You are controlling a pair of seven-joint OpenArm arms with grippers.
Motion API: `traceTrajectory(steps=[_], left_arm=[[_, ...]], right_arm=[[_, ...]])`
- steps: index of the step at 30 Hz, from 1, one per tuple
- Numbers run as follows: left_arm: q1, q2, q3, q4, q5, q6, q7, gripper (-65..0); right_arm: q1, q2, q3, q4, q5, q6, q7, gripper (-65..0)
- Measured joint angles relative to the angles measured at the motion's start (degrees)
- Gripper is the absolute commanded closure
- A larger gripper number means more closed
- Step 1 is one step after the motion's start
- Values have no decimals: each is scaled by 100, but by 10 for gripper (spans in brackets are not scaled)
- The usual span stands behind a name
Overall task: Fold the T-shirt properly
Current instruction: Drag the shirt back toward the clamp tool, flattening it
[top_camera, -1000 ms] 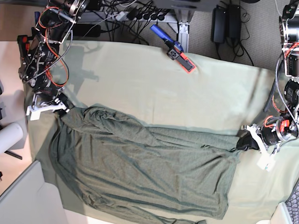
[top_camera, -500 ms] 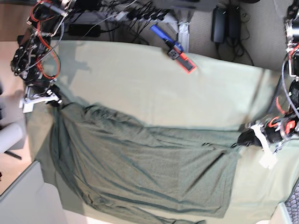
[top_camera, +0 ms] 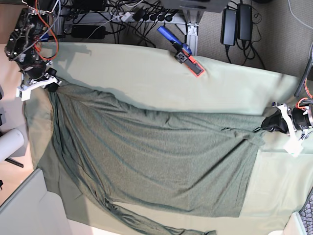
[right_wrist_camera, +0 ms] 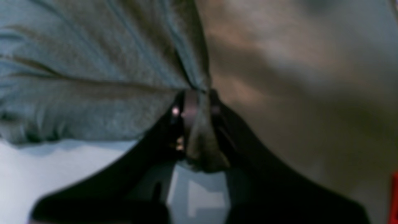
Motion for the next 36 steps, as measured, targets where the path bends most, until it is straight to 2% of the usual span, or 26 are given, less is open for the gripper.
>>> traceTrajectory(steps=[10, 19, 30, 36], left_arm=[[487, -540, -24, 398, -236, 0, 24, 0], [1169, -1008, -50, 1064, -376, -22, 46, 0], [1845, -1021, -647, 1152, -671, -24, 153, 0], [1873, -1021, -669, 1152, -706, -22, 164, 0]], right_arm=[[-490, 514, 50, 4, 192, 15, -33, 0], [-933, 656, 116, 4, 407, 44, -52, 0], [-1316, 673, 127, 28, 514, 153, -11, 0], [-1351, 673, 129, 33, 531, 155, 2, 0]])
